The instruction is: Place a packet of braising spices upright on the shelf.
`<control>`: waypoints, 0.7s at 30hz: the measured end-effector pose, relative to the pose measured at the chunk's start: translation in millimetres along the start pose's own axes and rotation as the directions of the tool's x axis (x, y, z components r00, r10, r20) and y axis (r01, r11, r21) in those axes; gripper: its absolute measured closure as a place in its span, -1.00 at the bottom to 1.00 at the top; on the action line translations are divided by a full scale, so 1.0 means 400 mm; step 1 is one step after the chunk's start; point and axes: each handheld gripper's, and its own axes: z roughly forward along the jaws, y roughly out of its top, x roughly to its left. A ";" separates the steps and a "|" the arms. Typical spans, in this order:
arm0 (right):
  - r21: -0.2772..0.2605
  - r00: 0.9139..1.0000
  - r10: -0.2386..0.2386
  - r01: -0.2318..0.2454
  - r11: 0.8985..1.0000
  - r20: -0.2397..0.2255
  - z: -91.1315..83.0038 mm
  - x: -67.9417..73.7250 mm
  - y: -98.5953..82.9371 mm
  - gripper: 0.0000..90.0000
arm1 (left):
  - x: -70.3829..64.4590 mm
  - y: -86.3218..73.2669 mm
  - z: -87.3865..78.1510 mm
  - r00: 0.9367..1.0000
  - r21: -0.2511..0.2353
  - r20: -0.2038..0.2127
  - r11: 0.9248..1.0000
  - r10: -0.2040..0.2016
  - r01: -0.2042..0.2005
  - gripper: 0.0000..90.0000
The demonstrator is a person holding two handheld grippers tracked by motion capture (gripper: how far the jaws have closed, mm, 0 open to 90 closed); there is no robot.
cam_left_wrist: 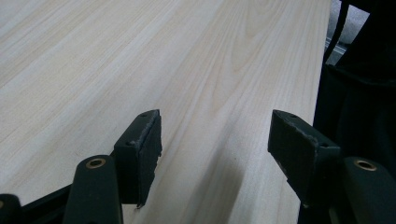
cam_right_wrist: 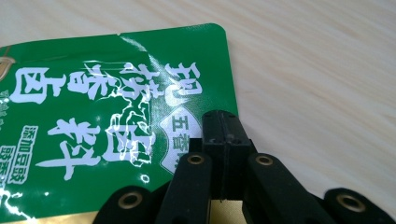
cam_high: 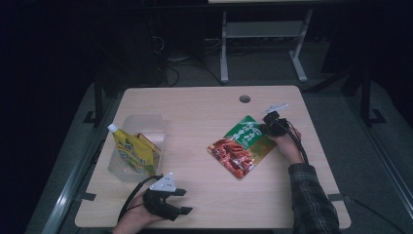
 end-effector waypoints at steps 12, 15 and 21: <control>0.007 0.983 -0.137 0.138 0.990 -0.120 -0.013 0.132 0.002 1.00 | -0.001 0.002 -0.005 1.000 -0.012 -0.008 1.000 0.000 0.000 -0.24; 0.006 0.973 -0.184 0.186 0.982 -0.140 -0.021 0.170 -0.002 1.00 | -0.002 0.003 -0.006 1.000 -0.014 -0.011 1.000 0.003 -0.003 -0.24; 0.004 0.950 -0.228 0.234 0.972 -0.215 -0.037 0.237 -0.010 1.00 | -0.007 0.007 -0.007 1.000 -0.031 -0.012 1.000 0.002 -0.003 -0.24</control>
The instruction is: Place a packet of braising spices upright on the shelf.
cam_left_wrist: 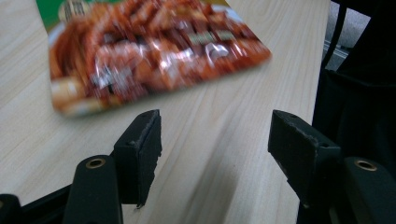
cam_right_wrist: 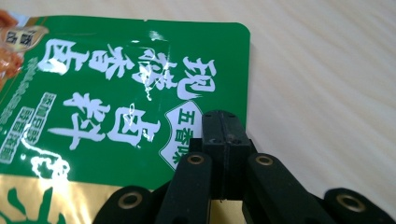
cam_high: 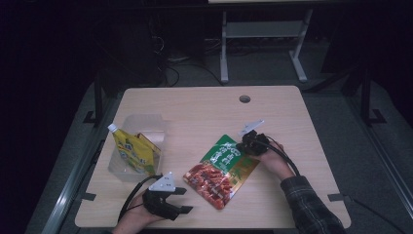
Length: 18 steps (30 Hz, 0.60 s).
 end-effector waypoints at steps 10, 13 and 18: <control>-0.012 0.995 -0.024 0.023 1.000 -0.101 -0.019 0.084 -0.003 0.81 | 0.003 0.027 0.005 0.997 -0.022 -0.076 1.000 -0.013 0.011 -0.25; -0.032 0.996 0.016 -0.018 0.999 -0.090 -0.046 0.079 -0.007 0.51 | 0.008 0.048 0.013 0.994 -0.026 -0.109 0.999 -0.028 0.025 -0.28; -0.077 0.998 0.045 -0.049 0.996 -0.047 -0.100 0.080 -0.035 0.14 | 0.018 0.081 0.036 0.989 -0.027 -0.142 0.999 -0.035 0.031 -0.41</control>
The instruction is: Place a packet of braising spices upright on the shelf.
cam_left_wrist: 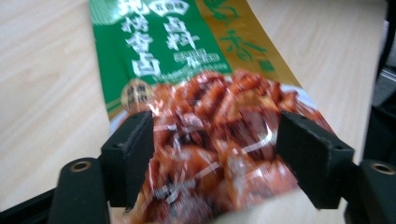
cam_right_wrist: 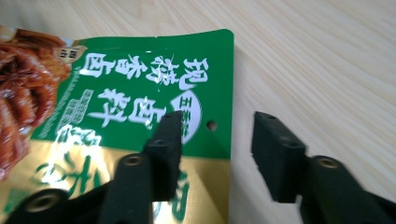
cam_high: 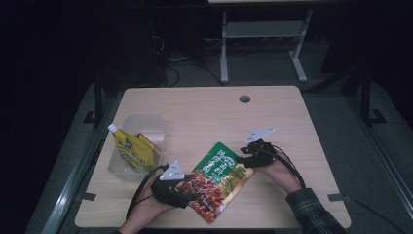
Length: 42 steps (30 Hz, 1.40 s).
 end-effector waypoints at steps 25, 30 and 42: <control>-0.061 0.997 0.056 -0.053 0.997 0.047 -0.142 0.040 -0.143 -0.13 | 0.066 0.037 0.117 0.992 0.119 -0.105 0.989 -0.073 0.085 -0.29; -0.080 0.997 0.054 -0.049 0.996 0.051 -0.150 0.046 -0.144 -0.13 | 0.057 0.046 0.114 0.992 0.158 -0.122 0.986 -0.043 0.062 0.06; -0.096 0.997 0.061 -0.056 0.994 0.052 -0.158 0.047 -0.143 -0.13 | 0.045 0.065 0.123 0.995 0.197 -0.097 0.980 -0.004 0.023 0.91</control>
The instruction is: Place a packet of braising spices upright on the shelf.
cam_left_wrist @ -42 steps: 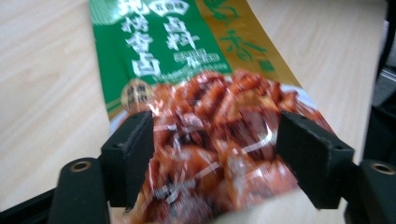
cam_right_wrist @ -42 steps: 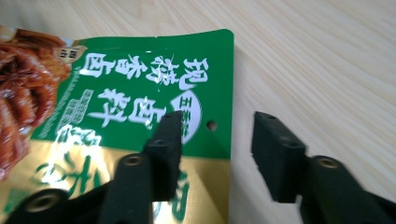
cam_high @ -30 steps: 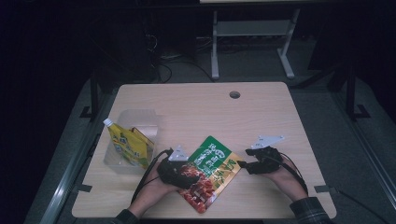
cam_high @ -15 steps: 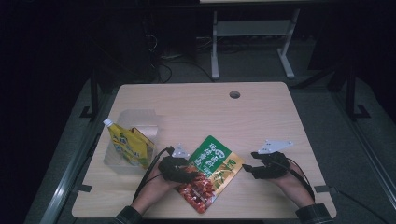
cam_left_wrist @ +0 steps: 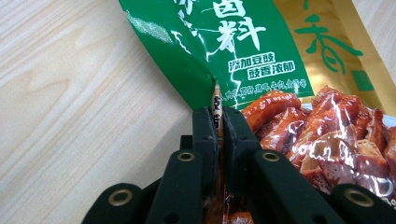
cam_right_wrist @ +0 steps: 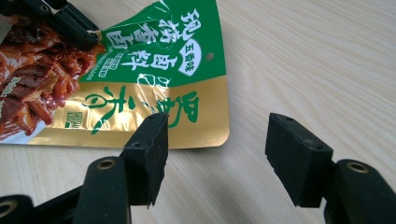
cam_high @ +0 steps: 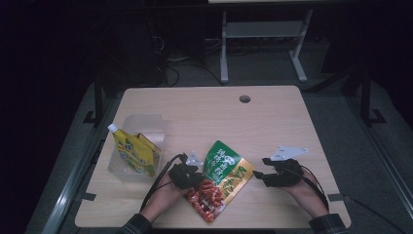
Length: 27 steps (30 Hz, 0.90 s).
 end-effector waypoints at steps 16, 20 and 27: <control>-0.023 0.998 0.069 -0.069 0.997 -0.007 -0.038 0.018 -0.033 -0.36 | 0.036 -0.012 -0.050 0.995 -0.157 0.071 0.985 -0.063 0.074 0.99; -0.013 0.994 0.100 -0.101 0.995 -0.045 -0.040 0.025 -0.042 -0.50 | 0.039 -0.007 -0.080 0.994 -0.228 0.072 0.969 -0.084 0.099 0.99; 0.006 0.981 0.118 -0.119 0.993 -0.154 -0.015 0.049 -0.042 -0.56 | 0.037 0.006 -0.122 0.991 -0.322 0.089 0.939 -0.100 0.124 1.00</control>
